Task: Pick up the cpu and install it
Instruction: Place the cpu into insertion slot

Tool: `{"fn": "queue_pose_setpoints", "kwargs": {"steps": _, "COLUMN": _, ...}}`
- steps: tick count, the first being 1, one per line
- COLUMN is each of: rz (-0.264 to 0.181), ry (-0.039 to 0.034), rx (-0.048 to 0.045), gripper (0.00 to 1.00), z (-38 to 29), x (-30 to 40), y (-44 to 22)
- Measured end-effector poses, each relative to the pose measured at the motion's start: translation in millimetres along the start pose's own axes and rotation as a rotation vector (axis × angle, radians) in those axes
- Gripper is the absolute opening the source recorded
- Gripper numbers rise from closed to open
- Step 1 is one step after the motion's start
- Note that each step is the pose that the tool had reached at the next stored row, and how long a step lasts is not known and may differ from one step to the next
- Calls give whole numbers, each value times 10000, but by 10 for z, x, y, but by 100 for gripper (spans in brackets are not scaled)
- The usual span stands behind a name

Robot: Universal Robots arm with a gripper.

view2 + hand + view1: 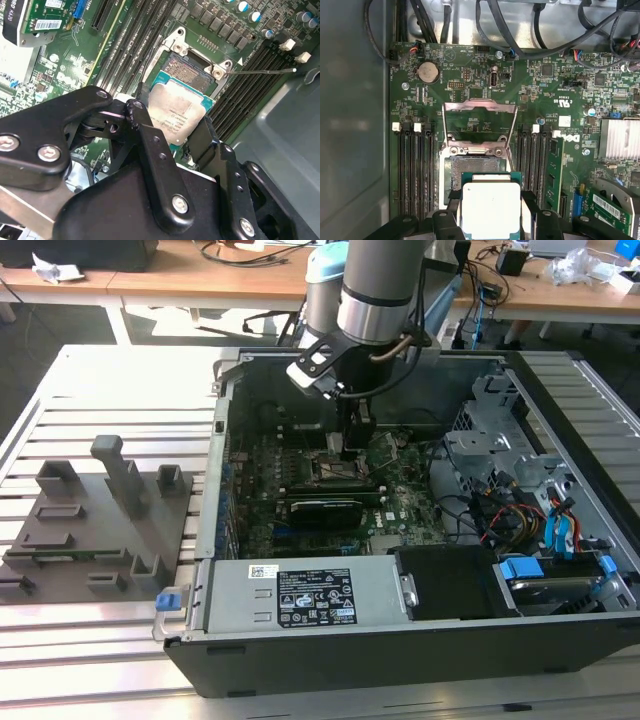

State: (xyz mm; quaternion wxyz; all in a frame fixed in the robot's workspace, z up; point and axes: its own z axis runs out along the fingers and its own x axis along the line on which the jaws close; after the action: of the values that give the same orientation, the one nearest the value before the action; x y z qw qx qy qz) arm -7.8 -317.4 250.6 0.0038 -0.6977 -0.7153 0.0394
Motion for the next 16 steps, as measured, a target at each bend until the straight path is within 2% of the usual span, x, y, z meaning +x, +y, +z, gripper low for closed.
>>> {"fn": "queue_pose_setpoints", "kwargs": {"steps": 5, "rz": 0, "ry": 0, "rx": 0, "gripper": 55, "z": 51, "x": 3, "y": 3}}
{"fn": "queue_pose_setpoints", "kwargs": {"steps": 16, "rz": 0, "ry": 0, "rx": 0, "gripper": 55, "z": 115, "x": 6, "y": 7}}
